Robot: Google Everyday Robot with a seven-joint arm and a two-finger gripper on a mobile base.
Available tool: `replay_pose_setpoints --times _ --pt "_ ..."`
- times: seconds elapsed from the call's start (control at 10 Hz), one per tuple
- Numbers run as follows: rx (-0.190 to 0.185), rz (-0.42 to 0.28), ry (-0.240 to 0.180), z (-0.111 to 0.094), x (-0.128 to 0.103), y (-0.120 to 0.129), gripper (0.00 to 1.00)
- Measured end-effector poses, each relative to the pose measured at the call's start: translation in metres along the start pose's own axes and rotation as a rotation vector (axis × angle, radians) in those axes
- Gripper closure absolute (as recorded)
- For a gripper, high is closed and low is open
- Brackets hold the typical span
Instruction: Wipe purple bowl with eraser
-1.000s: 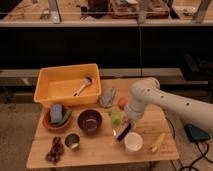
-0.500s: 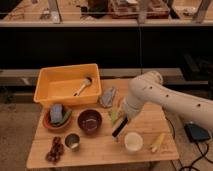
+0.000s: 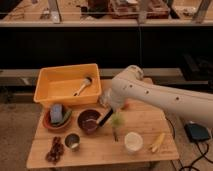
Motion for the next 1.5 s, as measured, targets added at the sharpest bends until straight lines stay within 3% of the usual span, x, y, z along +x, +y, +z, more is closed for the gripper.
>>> replay_pose_setpoints --times 0.3,0.7,1.5 --pt "0.049 0.033 0.006 -0.019 0.022 -0.026 1.0" --pt "0.114 0.021 0.048 -0.005 0.025 -0.035 1.0" --pt "0.114 0.022 0.044 -0.004 0.024 -0.035 1.0"
